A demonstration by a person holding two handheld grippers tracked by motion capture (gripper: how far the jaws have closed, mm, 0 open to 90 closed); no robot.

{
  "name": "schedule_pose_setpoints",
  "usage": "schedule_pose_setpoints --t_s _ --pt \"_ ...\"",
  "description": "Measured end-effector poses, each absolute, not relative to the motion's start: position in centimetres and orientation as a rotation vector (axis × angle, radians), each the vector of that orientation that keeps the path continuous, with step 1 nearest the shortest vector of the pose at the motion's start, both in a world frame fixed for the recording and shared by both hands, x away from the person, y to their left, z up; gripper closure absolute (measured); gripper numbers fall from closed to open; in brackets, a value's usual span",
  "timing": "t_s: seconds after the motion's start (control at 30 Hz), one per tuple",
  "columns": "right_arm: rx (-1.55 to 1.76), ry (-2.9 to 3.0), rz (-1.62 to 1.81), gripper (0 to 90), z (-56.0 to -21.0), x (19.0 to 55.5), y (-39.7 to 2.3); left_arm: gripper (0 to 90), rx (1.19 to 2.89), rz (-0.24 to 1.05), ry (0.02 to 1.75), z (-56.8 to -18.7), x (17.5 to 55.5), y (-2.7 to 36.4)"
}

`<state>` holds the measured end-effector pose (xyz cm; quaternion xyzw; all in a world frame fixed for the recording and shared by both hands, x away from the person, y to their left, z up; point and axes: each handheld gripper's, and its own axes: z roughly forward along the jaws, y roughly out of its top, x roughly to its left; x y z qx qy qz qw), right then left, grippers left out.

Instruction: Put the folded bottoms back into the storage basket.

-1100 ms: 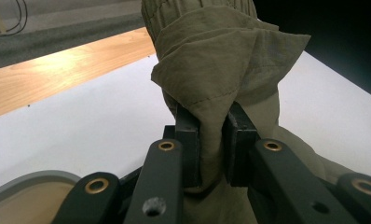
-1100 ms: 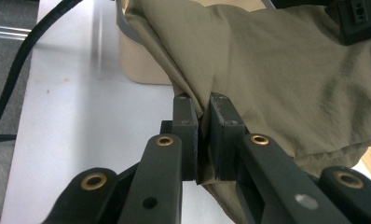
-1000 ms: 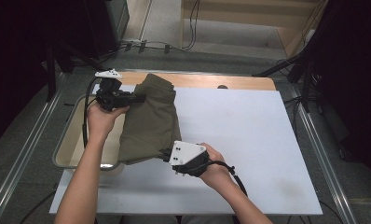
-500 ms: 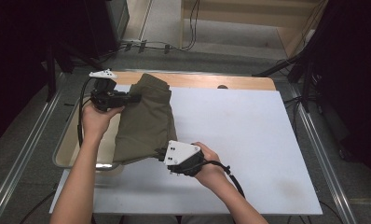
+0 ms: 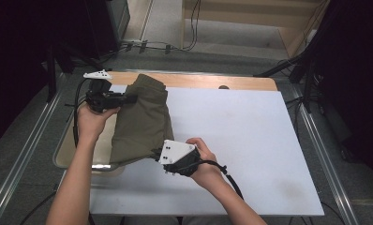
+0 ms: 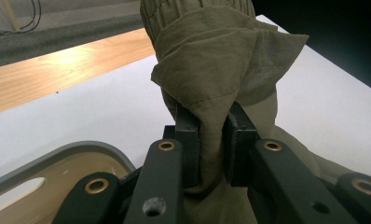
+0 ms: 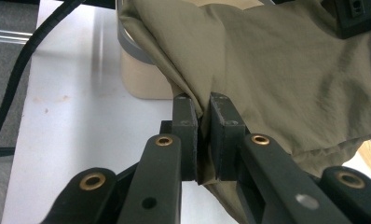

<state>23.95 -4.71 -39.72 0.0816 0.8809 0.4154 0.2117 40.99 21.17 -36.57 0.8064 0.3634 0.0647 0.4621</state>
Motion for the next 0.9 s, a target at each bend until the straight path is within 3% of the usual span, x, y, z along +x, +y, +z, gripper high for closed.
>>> schedule_pose_setpoints --t_s 0.9 --pt "0.214 2.449 1.179 79.5 -39.4 24.2 -2.6 78.5 1.976 0.17 0.901 -36.3 40.8 23.0"
